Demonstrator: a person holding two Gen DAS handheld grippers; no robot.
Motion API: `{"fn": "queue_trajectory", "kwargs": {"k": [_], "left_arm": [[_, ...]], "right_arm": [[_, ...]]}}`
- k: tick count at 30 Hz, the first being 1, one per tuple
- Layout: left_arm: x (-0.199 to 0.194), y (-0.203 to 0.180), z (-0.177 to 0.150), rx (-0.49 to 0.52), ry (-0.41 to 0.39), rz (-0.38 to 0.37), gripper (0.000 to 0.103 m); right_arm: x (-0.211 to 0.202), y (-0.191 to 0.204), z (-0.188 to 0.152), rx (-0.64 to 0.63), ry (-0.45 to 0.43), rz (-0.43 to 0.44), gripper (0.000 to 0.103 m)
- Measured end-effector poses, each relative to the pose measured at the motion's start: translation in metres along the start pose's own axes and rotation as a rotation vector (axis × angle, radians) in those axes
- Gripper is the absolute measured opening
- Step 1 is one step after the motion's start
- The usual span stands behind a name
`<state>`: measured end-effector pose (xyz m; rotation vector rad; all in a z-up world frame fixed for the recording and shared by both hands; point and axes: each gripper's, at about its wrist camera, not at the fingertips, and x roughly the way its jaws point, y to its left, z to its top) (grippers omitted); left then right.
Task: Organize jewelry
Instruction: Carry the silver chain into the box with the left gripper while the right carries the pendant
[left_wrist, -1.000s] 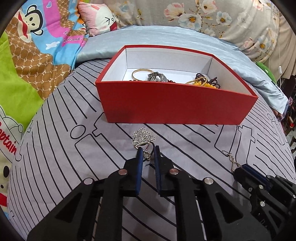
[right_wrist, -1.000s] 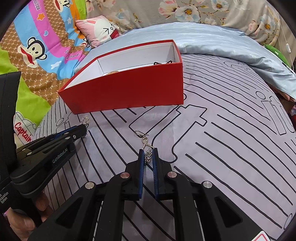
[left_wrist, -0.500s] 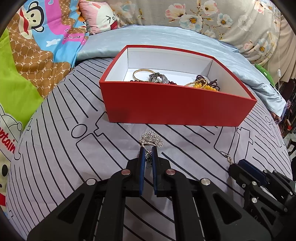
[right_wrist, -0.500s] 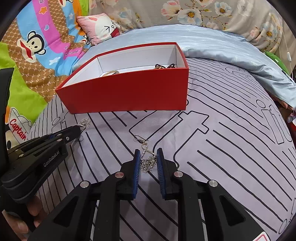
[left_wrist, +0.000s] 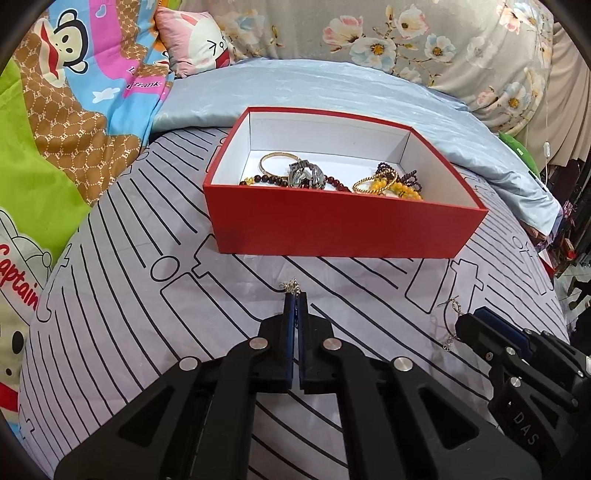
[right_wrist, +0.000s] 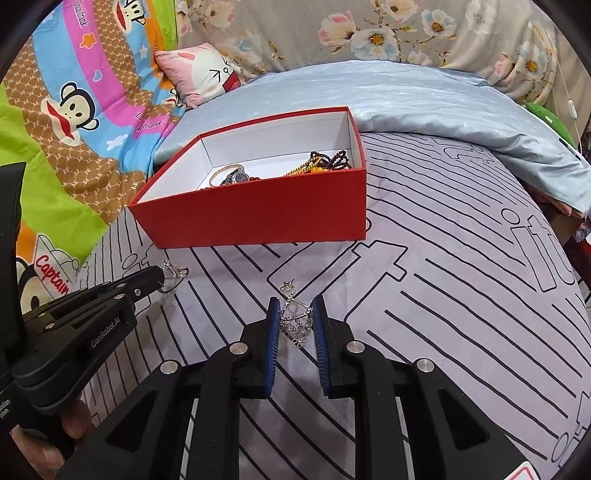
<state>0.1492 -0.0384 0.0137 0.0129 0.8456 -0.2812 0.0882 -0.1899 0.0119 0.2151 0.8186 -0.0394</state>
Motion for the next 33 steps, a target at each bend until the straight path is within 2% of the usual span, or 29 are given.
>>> {"fn": "queue_trajectory", "kwargs": {"k": [9, 12, 16, 24, 25, 28, 33], "left_arm": [[-0.015, 0.015, -0.002, -0.023, -0.012, -0.006, 0.001], [-0.011, 0.016, -0.003, -0.027, 0.008, -0.035, 0.001], [-0.003, 0.013, -0.007, -0.031, 0.029, -0.047, 0.012], [0.000, 0.022, -0.015, -0.058, 0.046, -0.052, 0.012], [0.000, 0.023, -0.017, -0.056, 0.046, -0.047, 0.015], [-0.001, 0.022, -0.022, -0.052, 0.039, -0.046, 0.036], [0.006, 0.011, -0.021, -0.025, 0.052, -0.055, 0.038]], "right_arm": [[-0.007, -0.001, -0.003, 0.001, -0.005, 0.007, 0.017], [-0.006, -0.002, -0.003, 0.004, 0.002, 0.008, 0.017], [-0.004, -0.004, -0.004, 0.014, 0.009, 0.015, 0.017], [0.001, -0.006, -0.006, 0.020, 0.019, 0.018, 0.017], [0.001, -0.006, -0.007, 0.020, 0.020, 0.018, 0.017], [0.003, -0.007, -0.008, 0.025, 0.025, 0.022, 0.017], [0.004, -0.006, -0.008, 0.023, 0.029, 0.022, 0.017]]}}
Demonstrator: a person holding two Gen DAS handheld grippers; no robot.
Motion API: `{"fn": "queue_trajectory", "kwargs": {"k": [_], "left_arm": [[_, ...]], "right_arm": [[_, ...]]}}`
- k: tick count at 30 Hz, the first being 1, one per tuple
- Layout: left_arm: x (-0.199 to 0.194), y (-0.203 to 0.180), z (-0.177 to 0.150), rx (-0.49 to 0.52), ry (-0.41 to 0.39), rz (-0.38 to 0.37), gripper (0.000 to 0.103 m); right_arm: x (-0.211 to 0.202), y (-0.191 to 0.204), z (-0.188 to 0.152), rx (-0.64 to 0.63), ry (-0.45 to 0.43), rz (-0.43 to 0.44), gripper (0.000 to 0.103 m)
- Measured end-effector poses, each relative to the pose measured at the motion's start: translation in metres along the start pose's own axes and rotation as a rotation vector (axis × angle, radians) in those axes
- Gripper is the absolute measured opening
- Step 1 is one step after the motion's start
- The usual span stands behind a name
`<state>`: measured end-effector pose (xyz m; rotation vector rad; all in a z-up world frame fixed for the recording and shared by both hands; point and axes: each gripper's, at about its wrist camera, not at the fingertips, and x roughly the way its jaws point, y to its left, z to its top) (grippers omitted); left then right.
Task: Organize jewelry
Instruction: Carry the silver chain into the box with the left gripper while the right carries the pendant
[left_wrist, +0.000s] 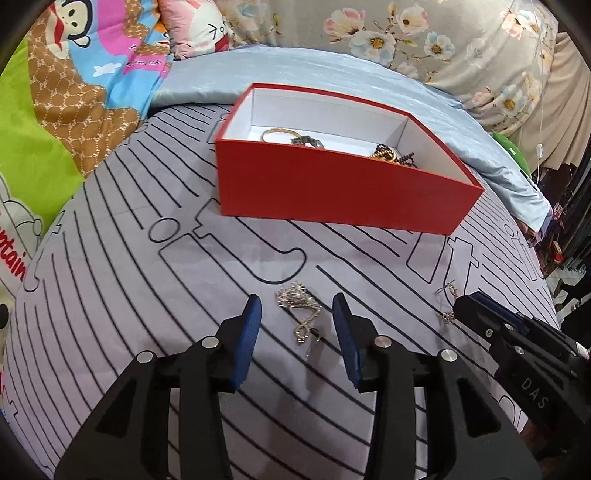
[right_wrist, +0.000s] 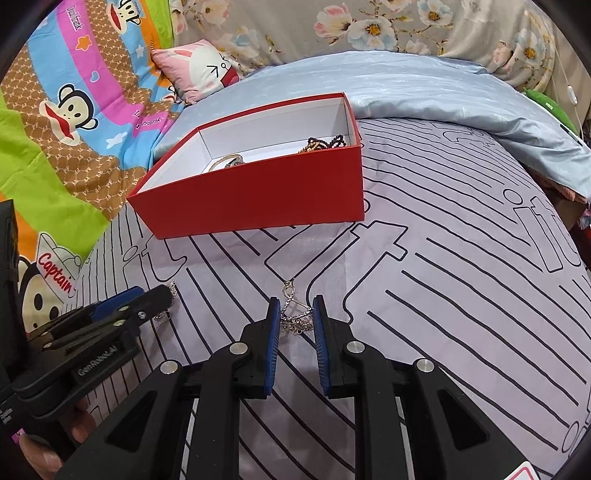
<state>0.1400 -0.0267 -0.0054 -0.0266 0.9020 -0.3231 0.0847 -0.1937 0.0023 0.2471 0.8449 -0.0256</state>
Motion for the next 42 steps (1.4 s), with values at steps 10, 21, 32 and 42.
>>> {"fn": "queue_trajectory", "kwargs": {"k": [10, 21, 32, 42], "left_arm": [[0.007, -0.010, -0.001, 0.047, -0.007, 0.036, 0.018], [-0.024, -0.011, 0.013, 0.026, -0.052, 0.004, 0.018], [-0.057, -0.025, 0.059, 0.055, -0.118, 0.003, 0.018], [-0.062, -0.034, 0.114, 0.085, -0.201, 0.023, 0.018]], "right_arm": [[0.000, 0.002, 0.000, -0.001, 0.001, -0.001, 0.017], [-0.017, 0.007, 0.010, -0.001, -0.040, 0.033, 0.017], [-0.054, 0.022, 0.056, -0.049, -0.146, 0.084, 0.017], [-0.057, 0.035, 0.108, -0.074, -0.216, 0.104, 0.017]]}}
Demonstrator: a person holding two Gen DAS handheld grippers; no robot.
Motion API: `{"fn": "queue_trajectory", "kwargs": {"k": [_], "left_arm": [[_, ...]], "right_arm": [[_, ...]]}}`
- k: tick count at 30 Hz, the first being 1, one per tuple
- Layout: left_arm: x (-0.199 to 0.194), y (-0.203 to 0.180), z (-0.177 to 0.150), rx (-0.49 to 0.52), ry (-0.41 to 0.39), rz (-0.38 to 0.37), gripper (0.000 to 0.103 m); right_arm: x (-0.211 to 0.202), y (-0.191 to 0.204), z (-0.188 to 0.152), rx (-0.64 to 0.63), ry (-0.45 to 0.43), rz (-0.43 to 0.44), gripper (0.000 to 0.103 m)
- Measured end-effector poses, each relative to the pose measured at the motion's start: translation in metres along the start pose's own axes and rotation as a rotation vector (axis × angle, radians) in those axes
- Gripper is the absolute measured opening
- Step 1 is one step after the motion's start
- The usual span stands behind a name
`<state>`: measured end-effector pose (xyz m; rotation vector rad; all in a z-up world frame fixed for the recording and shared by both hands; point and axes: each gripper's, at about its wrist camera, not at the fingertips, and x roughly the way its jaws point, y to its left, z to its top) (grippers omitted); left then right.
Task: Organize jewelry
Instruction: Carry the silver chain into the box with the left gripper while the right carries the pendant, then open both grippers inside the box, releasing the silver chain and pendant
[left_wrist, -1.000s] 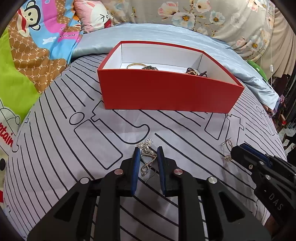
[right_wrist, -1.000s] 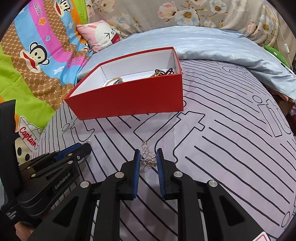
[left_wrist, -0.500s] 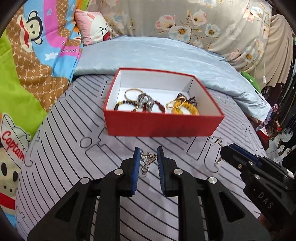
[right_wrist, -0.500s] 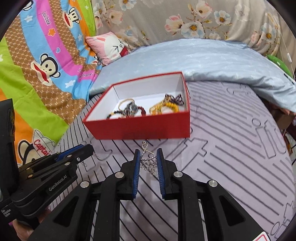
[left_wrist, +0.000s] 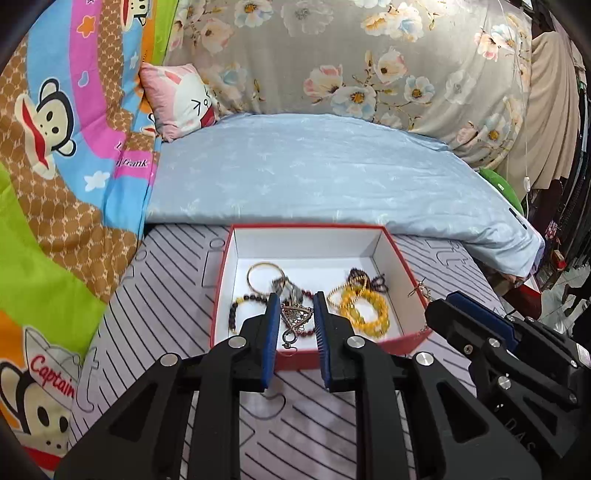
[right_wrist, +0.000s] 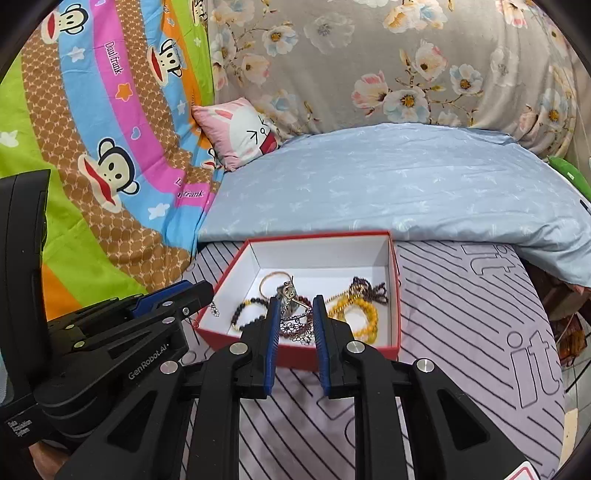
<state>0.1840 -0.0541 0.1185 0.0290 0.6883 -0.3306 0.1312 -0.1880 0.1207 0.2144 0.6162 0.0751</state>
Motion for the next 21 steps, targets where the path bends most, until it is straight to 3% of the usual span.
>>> {"fn": "queue_trajectory", "kwargs": {"k": [10, 21], "left_arm": [[0.031, -0.001, 0.028, 0.007, -0.005, 0.013, 0.018], [0.064, -0.002, 0.044, 0.016, 0.004, 0.022, 0.018]], "right_arm": [[0.029, -0.007, 0.028, 0.009, 0.003, -0.004, 0.017], [0.062, -0.015, 0.037, 0.003, 0.023, -0.028, 0.017]]}}
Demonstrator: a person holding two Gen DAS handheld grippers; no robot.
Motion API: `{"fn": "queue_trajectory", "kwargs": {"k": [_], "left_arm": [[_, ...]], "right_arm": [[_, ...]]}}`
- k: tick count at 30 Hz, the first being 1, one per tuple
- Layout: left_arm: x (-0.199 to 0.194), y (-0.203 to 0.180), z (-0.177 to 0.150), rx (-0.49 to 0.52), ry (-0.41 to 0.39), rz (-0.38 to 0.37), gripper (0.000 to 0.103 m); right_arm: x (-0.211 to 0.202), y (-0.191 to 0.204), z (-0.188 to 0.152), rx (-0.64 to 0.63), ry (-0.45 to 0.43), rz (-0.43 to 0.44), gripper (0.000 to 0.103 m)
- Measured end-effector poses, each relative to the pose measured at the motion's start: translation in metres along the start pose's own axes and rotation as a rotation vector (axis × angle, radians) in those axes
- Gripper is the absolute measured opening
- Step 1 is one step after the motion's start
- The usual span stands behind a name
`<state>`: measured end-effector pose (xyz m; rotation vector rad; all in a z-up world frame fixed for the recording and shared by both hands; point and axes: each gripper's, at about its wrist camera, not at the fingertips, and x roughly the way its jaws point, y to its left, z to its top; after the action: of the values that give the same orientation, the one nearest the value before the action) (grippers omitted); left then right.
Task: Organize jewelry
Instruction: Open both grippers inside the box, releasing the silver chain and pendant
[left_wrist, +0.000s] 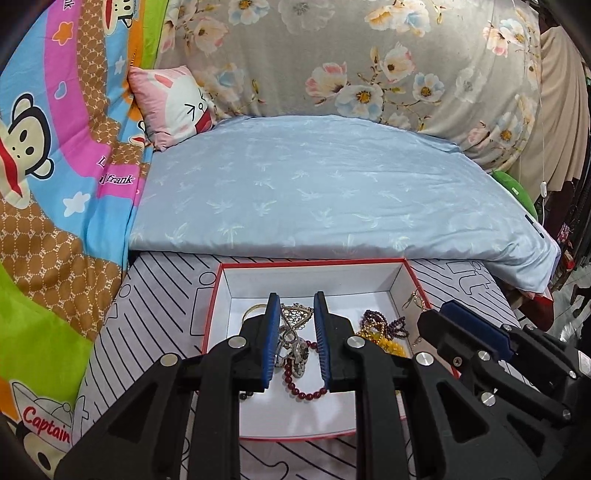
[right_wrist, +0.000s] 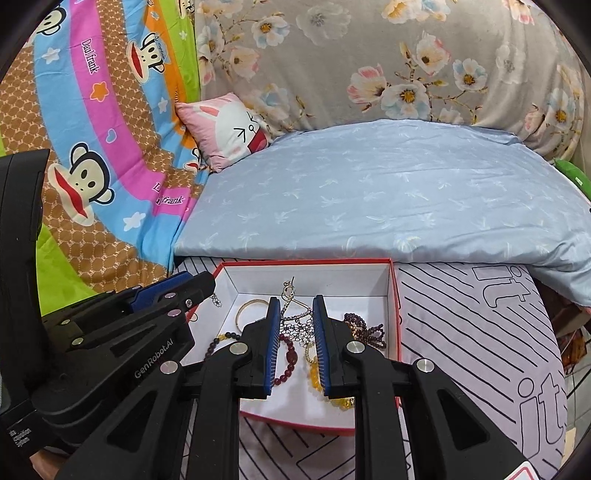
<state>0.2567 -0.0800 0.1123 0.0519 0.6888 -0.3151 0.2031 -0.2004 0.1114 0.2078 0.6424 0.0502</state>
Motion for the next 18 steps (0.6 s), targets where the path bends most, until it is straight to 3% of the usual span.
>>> {"fn": "queue_trajectory", "kwargs": {"k": [18], "left_arm": [[0.035, -0.003, -0.001, 0.016, 0.034, 0.007, 0.018]], "right_arm": [[0.036, -0.008, -0.005, -0.001, 0.046, -0.024, 0.017]]}}
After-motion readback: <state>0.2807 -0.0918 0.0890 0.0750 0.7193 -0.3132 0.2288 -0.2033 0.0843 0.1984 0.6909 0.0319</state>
